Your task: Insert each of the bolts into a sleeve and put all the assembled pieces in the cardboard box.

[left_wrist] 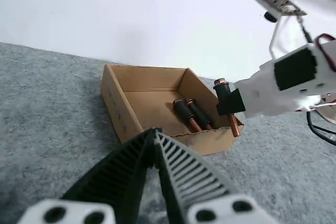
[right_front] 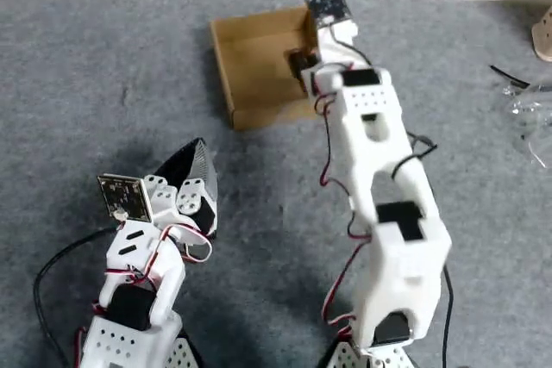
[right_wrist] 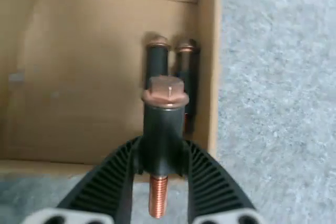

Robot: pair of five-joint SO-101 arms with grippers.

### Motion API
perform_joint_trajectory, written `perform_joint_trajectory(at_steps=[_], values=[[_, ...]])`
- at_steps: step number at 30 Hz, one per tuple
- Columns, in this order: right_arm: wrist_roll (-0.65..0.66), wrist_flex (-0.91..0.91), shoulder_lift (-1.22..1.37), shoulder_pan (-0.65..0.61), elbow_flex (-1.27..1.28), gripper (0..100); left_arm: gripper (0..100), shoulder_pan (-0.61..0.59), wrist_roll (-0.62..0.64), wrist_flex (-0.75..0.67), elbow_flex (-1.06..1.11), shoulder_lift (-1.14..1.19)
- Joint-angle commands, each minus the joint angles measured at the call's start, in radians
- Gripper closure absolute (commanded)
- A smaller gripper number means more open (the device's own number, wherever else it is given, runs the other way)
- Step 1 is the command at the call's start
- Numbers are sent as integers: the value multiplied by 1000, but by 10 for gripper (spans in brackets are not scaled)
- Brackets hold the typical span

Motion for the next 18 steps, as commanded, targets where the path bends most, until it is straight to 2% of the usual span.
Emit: perform_joint_trajectory(at_steps=[1,11,18], values=[[11,74,65,16,-252,995,993,4,-8,-23,22,-13],[9,266,274,-4,-653,995,993,4,-8,-23,22,-13],[9,348,346,-38,-819,995,992,4,-8,-25,22,-13]])
